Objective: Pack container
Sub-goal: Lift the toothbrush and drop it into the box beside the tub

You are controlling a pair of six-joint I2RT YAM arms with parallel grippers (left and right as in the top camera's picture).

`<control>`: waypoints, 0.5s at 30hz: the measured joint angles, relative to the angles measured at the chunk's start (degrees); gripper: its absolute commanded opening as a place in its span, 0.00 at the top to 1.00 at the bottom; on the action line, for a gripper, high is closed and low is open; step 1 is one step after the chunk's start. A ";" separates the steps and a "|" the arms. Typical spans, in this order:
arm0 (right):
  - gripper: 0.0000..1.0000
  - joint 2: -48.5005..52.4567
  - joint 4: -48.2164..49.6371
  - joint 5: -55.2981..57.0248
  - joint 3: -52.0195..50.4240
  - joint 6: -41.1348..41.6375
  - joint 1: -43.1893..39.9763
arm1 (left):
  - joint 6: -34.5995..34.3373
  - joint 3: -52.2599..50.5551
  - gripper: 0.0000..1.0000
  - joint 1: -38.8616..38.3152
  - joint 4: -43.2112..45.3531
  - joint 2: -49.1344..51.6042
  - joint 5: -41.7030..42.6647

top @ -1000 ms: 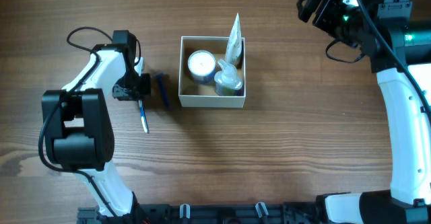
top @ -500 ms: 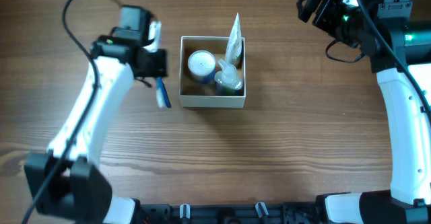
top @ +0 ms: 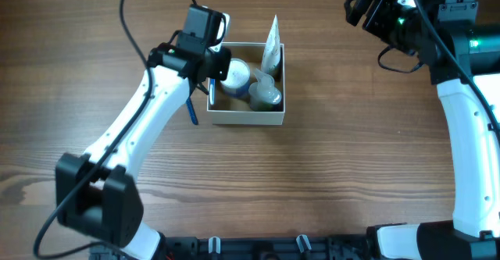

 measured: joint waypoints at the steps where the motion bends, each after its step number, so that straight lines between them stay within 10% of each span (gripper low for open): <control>1: 0.00 0.00 0.00 0.00 0.00 0.00 0.00 | 0.00 0.00 0.96 0.00 -0.26 0.50 0.00; 6: 0.00 0.00 0.00 -0.02 0.00 0.00 0.00 | 0.00 0.00 0.93 0.00 -0.57 1.42 0.00; 15: 0.00 0.00 0.00 0.00 0.00 0.00 0.00 | -0.57 0.00 0.55 -0.11 -3.04 1.42 -0.17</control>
